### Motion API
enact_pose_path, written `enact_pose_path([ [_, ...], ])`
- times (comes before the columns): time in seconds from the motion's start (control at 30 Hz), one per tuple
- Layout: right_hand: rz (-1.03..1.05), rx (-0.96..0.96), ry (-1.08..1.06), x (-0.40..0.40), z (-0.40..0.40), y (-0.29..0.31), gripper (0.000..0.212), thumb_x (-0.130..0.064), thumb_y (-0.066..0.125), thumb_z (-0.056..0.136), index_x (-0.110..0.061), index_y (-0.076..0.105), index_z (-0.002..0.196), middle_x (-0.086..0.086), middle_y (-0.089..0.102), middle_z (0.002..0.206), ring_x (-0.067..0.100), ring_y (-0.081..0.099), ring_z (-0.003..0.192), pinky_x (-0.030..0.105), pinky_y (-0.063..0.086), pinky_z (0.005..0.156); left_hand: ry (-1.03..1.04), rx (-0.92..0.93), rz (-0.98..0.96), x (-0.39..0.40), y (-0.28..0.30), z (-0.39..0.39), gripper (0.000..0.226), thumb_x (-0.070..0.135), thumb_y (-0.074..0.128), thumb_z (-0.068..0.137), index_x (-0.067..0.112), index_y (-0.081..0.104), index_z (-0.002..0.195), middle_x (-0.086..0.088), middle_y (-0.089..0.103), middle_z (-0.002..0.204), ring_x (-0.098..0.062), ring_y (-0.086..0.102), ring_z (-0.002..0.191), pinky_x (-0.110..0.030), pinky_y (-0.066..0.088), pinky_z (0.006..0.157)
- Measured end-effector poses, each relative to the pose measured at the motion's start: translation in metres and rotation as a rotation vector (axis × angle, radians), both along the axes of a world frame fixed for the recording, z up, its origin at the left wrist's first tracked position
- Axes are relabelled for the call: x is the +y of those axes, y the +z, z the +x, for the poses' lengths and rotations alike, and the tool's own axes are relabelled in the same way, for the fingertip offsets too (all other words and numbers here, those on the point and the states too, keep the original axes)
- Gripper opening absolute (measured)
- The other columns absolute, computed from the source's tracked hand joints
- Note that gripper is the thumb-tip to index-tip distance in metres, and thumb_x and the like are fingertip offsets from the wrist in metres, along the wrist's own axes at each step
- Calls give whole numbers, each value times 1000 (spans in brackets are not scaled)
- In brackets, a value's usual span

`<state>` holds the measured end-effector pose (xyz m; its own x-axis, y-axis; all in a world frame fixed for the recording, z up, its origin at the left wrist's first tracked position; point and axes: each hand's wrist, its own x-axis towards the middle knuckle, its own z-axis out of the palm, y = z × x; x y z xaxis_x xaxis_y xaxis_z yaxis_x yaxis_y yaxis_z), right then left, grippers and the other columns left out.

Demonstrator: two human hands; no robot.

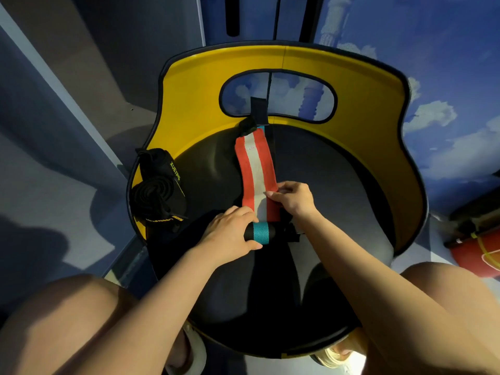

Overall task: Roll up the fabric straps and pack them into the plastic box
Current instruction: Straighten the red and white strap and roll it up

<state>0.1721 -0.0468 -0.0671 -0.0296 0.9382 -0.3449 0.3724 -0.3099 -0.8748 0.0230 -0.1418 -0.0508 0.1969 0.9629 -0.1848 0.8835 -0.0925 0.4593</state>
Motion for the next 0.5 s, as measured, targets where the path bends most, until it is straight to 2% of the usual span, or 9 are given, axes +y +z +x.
enact_pose_path([
  [0.1,76,-119,5,-1,-9,-3,25,-18,73,81,-8,67,103,4,64,98,16,59,90,22,47,76,14,-30,-33,1,3,0,46,38,70,79,21,52,117,13,45,111,-9,44,109,-29,39,94],
  [0.2,147,-204,-15,-7,-16,-7,31,-16,67,86,-5,63,114,7,63,112,19,59,102,21,44,80,33,-38,-56,2,3,0,46,39,70,79,23,51,117,15,42,107,-9,44,109,-30,40,93],
  [0.27,169,-206,-25,-8,-16,-11,29,-14,65,87,-6,62,114,8,62,115,19,58,103,22,45,81,37,-40,-67,2,1,-1,47,40,70,78,23,51,118,14,44,114,-9,42,112,-32,40,95],
  [0.33,169,-211,-40,-6,-14,-14,24,-15,66,86,-7,62,108,8,61,113,16,56,95,22,45,75,28,-50,-75,3,-2,-2,48,39,71,78,22,52,118,14,43,122,-9,39,116,-33,40,99],
  [0.5,178,-288,-26,-4,-11,-22,26,-16,68,84,-7,58,106,12,52,116,18,50,92,24,43,77,51,-145,-126,2,-2,0,47,30,72,79,17,52,119,14,40,128,-11,47,112,-25,38,95],
])
